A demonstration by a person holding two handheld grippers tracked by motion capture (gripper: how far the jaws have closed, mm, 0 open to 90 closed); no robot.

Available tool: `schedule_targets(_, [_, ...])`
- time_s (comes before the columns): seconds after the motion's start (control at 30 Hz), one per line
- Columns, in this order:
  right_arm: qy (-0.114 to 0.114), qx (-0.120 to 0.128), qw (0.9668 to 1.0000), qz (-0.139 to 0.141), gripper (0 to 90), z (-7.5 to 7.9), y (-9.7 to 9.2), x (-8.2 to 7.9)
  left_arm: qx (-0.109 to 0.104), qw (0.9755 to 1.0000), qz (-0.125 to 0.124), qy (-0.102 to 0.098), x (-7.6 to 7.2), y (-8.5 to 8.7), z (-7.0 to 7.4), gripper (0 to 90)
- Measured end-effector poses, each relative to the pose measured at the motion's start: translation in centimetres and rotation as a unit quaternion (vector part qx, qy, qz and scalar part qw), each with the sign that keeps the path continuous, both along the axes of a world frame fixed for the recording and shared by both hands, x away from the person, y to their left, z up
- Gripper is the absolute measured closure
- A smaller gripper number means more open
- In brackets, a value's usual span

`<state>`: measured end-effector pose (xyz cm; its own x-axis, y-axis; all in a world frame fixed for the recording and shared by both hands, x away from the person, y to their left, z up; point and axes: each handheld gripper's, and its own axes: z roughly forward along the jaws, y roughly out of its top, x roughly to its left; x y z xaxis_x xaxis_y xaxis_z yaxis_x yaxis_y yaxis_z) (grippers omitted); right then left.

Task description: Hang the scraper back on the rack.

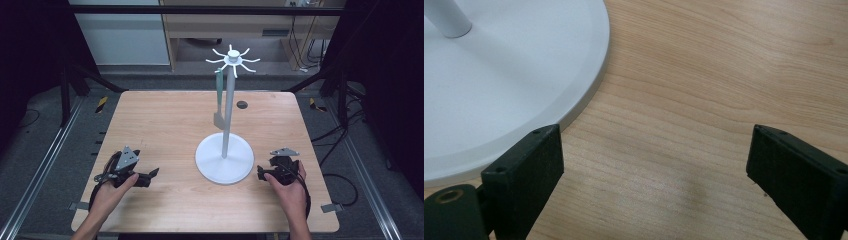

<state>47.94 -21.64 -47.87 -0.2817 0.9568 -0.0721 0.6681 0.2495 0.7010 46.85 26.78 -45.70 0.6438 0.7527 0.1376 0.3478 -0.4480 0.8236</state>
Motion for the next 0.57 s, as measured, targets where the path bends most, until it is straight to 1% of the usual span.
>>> schedule_targets(0.1, [-0.001,0.0,1.0,-0.001,8.5,0.0,0.0,0.0,0.001,0.9998,0.014,0.014,0.2,1.3,-0.5,5.2])
schedule_targets(0.13, [-0.001,0.0,1.0,-0.001,8.4,0.0,0.0,0.0,0.001,0.9995,0.023,0.022,0.3,1.8,-0.9,5.6])
schedule_targets(0.2, [-0.001,-0.001,1.0,-0.002,8.3,0.0,0.0,0.0,0.014,0.9984,0.035,0.042,0.5,2.6,-1.6,5.8])
schedule_targets(0.27, [0.0,-0.002,1.0,-0.002,8.2,0.0,0.0,0.0,0.023,0.9971,0.045,0.056,0.8,3.2,-2.0,5.8])
schedule_targets(0.33, [0.002,-0.002,1.0,-0.002,8.0,0.0,0.0,0.0,0.021,0.9966,0.061,0.051,0.9,3.7,-2.0,6.0])
schedule_targets(0.4, [0.004,-0.002,1.0,-0.002,7.9,-0.1,0.0,0.0,0.012,0.9964,0.069,0.048,1.0,3.9,-1.9,6.2])
schedule_targets(0.53, [0.006,-0.003,1.0,-0.003,7.9,-0.2,0.0,0.0,0.028,0.9956,0.065,0.061,1.0,3.6,-2.2,6.1])
schedule_targets(0.57, [0.006,-0.002,1.0,-0.003,7.9,-0.2,0.0,0.1,0.031,0.9957,0.064,0.06,1.0,3.5,-2.3,6.0])
